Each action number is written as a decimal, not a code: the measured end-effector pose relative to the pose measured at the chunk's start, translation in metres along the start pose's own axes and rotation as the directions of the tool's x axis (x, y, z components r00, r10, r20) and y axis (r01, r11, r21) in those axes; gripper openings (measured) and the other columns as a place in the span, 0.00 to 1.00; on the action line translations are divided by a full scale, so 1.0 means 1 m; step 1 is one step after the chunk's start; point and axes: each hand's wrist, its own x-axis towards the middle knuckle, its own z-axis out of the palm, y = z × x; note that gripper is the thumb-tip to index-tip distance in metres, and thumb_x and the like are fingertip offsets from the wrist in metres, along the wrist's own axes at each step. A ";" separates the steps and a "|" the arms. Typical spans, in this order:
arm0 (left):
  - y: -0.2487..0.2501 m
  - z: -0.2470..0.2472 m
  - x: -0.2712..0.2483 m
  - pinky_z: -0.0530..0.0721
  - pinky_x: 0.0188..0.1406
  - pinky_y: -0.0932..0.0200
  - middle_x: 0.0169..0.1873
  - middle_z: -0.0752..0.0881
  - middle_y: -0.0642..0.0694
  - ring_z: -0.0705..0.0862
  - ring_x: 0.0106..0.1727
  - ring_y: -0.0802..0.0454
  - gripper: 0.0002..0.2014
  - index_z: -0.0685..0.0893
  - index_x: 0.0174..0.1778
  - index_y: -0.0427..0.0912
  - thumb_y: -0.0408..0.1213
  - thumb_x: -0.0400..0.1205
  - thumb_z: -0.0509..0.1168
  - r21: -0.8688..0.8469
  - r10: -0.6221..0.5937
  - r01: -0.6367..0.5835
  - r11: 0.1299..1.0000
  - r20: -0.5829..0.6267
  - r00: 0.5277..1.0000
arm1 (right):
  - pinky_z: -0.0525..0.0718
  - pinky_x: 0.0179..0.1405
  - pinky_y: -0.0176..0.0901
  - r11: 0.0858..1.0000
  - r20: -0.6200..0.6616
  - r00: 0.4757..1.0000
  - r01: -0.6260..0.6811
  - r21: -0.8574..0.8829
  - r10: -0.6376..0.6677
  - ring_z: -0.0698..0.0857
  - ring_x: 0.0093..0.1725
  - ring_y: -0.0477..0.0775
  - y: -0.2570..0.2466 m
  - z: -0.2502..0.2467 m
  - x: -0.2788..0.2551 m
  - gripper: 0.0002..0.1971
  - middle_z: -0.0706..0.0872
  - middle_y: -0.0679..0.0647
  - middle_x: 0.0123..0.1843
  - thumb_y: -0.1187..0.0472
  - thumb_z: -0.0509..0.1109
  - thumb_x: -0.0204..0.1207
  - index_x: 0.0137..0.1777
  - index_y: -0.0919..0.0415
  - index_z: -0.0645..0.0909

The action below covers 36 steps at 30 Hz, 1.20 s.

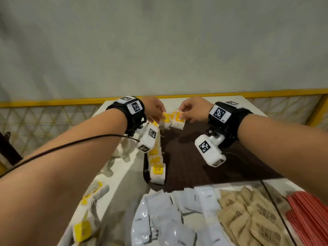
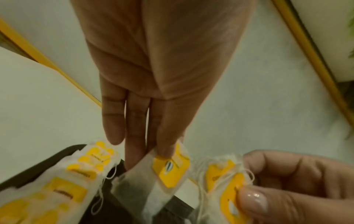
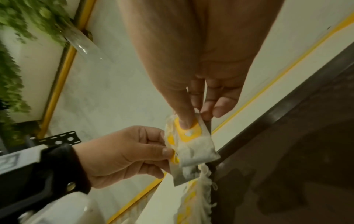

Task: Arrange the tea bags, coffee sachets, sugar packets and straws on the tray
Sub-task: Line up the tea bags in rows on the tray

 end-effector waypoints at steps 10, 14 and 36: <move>-0.021 -0.001 0.091 0.79 0.36 0.68 0.37 0.87 0.47 0.85 0.37 0.55 0.09 0.86 0.53 0.35 0.34 0.79 0.69 0.321 -0.012 0.021 0.947 -0.030 0.999 | 0.83 0.31 0.37 0.997 0.148 0.988 -0.044 -0.063 0.053 0.84 0.38 0.52 0.026 0.019 0.075 0.07 0.85 0.57 0.40 0.69 0.73 0.73 0.49 0.60 0.83; -0.033 -0.003 0.110 0.83 0.43 0.61 0.31 0.84 0.51 0.82 0.31 0.62 0.09 0.87 0.52 0.34 0.34 0.78 0.70 0.330 -0.012 0.020 0.944 -0.028 1.000 | 0.86 0.36 0.38 0.996 0.247 0.968 -0.029 -0.082 0.049 0.85 0.42 0.53 0.031 0.032 0.090 0.07 0.85 0.55 0.41 0.70 0.71 0.75 0.49 0.60 0.83; -0.035 0.002 0.108 0.77 0.49 0.60 0.53 0.88 0.44 0.83 0.50 0.52 0.14 0.89 0.54 0.38 0.43 0.78 0.71 0.457 -0.025 0.029 0.889 -0.014 1.000 | 0.86 0.28 0.33 0.998 0.095 0.995 0.029 -0.054 -0.024 0.83 0.33 0.50 0.047 0.033 0.104 0.08 0.84 0.60 0.44 0.76 0.67 0.76 0.48 0.67 0.85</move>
